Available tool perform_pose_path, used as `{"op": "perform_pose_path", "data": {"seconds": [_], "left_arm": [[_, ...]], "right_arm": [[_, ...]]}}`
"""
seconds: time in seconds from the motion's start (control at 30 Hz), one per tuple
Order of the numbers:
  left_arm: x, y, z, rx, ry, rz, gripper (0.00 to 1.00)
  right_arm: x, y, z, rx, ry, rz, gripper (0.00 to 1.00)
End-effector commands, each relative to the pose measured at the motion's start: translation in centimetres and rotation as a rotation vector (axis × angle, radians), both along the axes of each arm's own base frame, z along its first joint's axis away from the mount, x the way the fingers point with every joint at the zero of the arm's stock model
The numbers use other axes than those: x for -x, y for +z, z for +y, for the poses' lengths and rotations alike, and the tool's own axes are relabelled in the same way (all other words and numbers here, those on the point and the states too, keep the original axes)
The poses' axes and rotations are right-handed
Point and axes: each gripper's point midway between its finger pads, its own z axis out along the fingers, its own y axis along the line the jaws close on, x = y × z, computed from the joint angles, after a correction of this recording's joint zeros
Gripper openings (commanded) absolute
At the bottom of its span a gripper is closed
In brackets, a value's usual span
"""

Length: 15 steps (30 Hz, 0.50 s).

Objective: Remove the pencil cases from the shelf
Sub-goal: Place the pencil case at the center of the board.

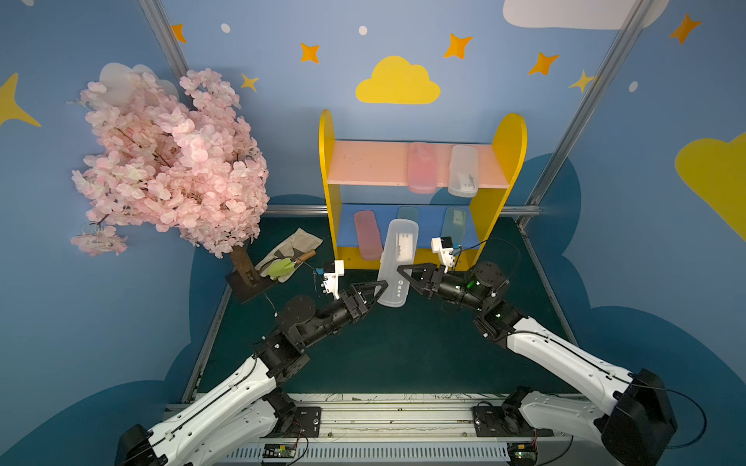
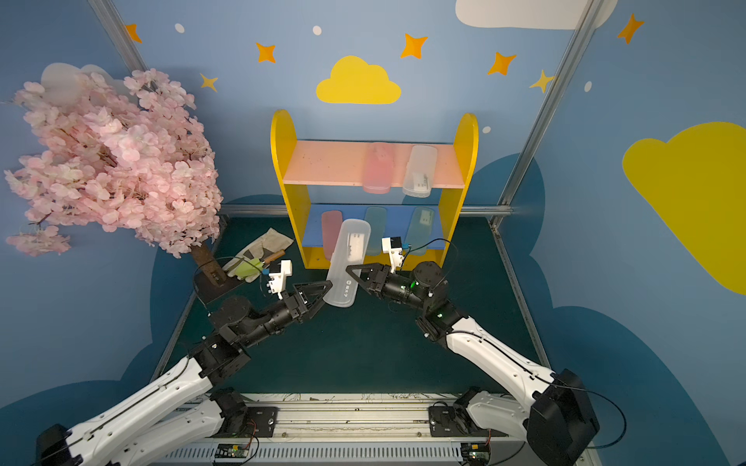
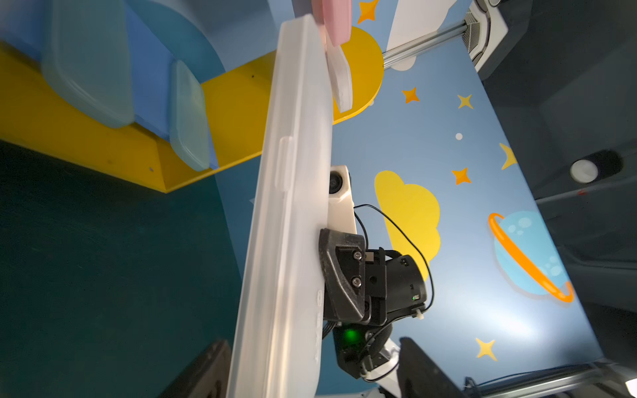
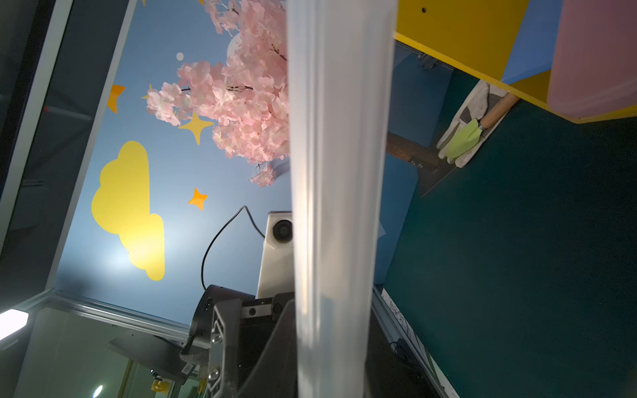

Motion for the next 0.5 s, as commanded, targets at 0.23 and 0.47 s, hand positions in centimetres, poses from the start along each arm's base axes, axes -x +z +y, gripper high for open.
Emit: {"op": "perform_pose_path", "data": {"seconds": [0.23, 0.47], "left_arm": [[0.3, -4.4, 10.0, -0.379, 0.402, -0.016, 1.0], [1.4, -4.4, 13.7, -0.503, 0.509, -0.045, 1.0]], "right_arm": [[0.5, -6.3, 1.6, 0.229, -0.02, -0.064, 0.18], [1.4, -11.8, 6.1, 0.348, 0.033, -0.035, 0.22]]}}
